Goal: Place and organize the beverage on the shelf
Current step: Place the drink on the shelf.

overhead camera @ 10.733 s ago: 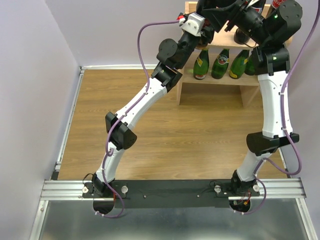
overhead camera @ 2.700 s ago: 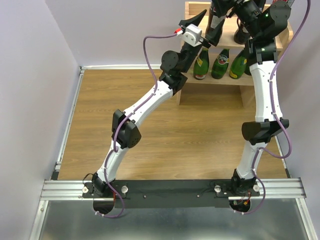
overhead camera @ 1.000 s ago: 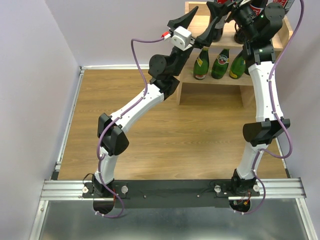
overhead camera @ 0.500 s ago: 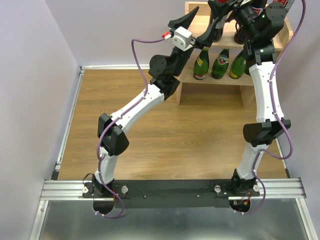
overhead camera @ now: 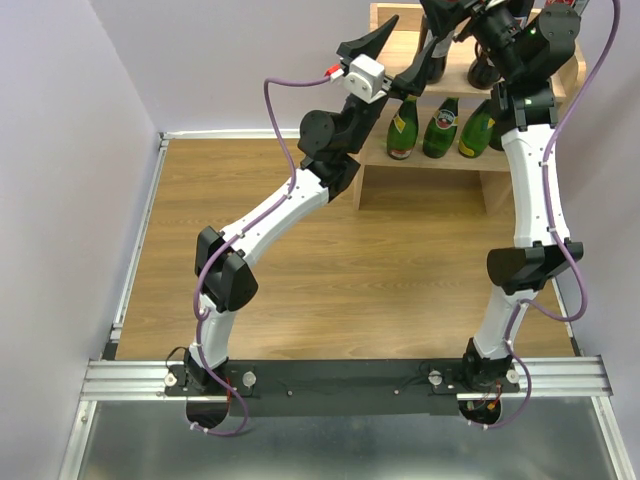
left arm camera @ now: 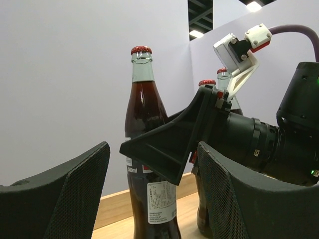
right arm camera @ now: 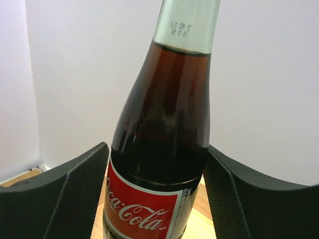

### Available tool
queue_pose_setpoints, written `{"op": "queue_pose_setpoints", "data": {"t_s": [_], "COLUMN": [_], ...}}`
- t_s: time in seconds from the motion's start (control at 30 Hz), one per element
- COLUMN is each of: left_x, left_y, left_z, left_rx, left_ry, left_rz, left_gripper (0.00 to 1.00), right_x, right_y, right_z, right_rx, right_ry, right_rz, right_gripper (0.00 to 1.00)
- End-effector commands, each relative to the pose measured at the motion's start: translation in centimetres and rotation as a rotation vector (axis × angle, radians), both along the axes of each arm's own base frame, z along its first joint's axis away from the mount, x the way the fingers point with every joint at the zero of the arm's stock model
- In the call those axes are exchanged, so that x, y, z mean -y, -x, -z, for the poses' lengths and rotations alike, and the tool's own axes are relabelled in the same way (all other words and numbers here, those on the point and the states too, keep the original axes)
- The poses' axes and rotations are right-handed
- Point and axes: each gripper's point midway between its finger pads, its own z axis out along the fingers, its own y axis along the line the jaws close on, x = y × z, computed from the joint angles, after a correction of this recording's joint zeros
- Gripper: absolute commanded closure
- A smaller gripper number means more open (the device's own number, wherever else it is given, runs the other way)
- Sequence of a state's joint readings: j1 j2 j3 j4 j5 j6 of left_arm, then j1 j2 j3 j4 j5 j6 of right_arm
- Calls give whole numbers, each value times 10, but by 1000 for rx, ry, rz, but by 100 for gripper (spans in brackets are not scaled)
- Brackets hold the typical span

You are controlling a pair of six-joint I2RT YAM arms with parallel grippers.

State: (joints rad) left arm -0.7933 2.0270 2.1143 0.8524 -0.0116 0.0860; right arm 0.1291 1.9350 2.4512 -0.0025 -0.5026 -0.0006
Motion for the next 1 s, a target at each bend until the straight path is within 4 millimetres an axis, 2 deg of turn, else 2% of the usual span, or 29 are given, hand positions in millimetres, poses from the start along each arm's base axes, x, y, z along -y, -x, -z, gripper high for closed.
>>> {"op": "queue_pose_setpoints", "data": {"t_s": [0.0, 0.23, 0.57, 0.97], "left_x": [-21, -20, -16, -14], "left_y": [20, 20, 15, 15], "left_z": [-28, -27, -20, -21], "left_rx": [46, 44, 34, 34], "left_ry": [57, 56, 43, 45], "left_rz": [-11, -8, -13, -4], "left_gripper": [21, 21, 21, 21], "right_x": [1, -1, 3, 7], "right_y": [41, 49, 48, 53], "right_z": [-40, -48, -50, -60], "right_rx": [76, 95, 99, 126], "right_ry": [-20, -24, -34, -42], "right_rz": [-28, -37, -14, 4], "right_gripper": [21, 24, 21, 12]}}
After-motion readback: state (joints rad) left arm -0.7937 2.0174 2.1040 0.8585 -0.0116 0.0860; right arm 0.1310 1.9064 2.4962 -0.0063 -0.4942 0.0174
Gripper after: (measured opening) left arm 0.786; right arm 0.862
